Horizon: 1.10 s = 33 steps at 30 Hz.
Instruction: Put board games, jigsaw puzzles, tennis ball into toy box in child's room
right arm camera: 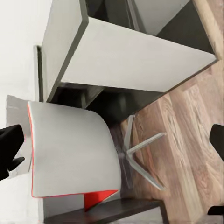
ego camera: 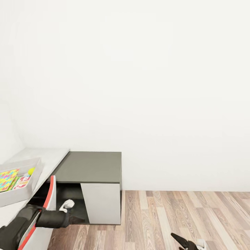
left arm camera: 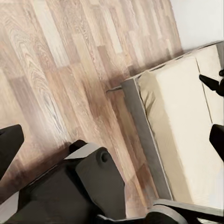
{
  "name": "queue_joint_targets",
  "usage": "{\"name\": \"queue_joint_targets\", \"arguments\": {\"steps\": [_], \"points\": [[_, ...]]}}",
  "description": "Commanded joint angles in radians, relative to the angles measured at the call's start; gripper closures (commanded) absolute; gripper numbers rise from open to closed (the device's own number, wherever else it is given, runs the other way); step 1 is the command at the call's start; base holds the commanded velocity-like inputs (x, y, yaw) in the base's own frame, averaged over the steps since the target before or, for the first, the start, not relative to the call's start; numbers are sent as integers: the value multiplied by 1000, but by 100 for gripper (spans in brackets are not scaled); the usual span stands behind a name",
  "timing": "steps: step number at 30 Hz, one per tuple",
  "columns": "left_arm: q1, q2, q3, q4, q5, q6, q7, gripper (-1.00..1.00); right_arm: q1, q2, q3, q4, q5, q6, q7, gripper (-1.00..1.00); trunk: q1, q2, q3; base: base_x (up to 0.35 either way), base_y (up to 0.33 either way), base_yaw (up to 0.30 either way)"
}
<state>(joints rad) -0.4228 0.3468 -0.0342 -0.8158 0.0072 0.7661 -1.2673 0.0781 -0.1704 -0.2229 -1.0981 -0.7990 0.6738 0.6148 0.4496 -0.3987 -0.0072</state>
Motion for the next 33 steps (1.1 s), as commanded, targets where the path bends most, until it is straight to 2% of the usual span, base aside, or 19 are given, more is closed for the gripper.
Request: {"name": "queue_joint_targets", "arguments": {"steps": [1,3,5,6,7,8,9,10,11,12,13,15,16,18,20,24,26,33], "points": [[0,-4,-2,47,-17,-21,3,-100,0,8,17,29,12,-21,-2,-100,0,-1,-1,0,0,0],[0,-11,-2,136,-45,-78,29,-100,0,17,51,82,57,-55,-8,-100,0,-1,-1,0,0,0],[0,-19,-2,266,-70,-183,112,-100,0,23,116,182,159,-103,-43,-100,0,-1,-1,0,0,0],[0,-21,-2,335,-76,-241,178,-100,0,26,146,241,216,-138,-76,-100,0,-1,-1,0,0,0],[0,-24,-1,371,-78,-271,218,-100,0,27,158,274,242,-162,-97,-100,0,-1,-1,0,0,0],[1,-31,-1,446,-81,-328,305,-100,0,33,176,344,290,-220,-146,-100,0,-1,-1,0,0,0],[1,-36,0,484,-82,-358,353,-100,0,38,182,381,310,-253,-173,-100,0,-1,-1,0,0,0],[1,-49,0,560,-84,-419,458,-100,0,53,193,457,343,-326,-233,-100,0,-1,-1,0,0,0],[1,-56,0,597,-84,-451,514,-100,0,63,198,496,355,-363,-266,-100,0,-1,-1,0,0,0],[3,-72,0,667,-85,-518,636,-100,0,81,204,576,374,-434,-336,-100,0,-1,-1,0,0,0],[5,-79,0,697,-85,-552,700,-100,0,89,207,615,381,-466,-373,-100,0,-1,-1,0,0,0],[35,-109,0,768,-84,-667,963,-100,0,111,213,754,400,-581,-521,-100,0,-1,-1,0,0,0],[49,-117,0,778,-83,-690,1026,-100,0,114,214,782,403,-607,-554,-100,0,-1,-1,0,0,0],[105,-147,0,798,-78,-752,1234,-100,0,122,217,867,411,-701,-657,-100,0,-1,-1,0,0,0],[136,-168,1,805,-78,-788,1327,-100,0,125,218,900,413,-756,-697,-100,0,-1,-1,0,0,0],[189,-195,2,811,-78,-838,1401,-100,0,132,218,927,414,-811,-728,-100,0,-1,-1,0,0,0],[224,-205,2,814,-77,-853,1420,-100,0,149,218,946,414,-828,-737,-100,0,-1,-1,0,0,0],[244,-212,2,813,-77,-855,1426,-100,0,155,214,960,407,-831,-746,-100,0,-1,-1,0,0,0]]}}
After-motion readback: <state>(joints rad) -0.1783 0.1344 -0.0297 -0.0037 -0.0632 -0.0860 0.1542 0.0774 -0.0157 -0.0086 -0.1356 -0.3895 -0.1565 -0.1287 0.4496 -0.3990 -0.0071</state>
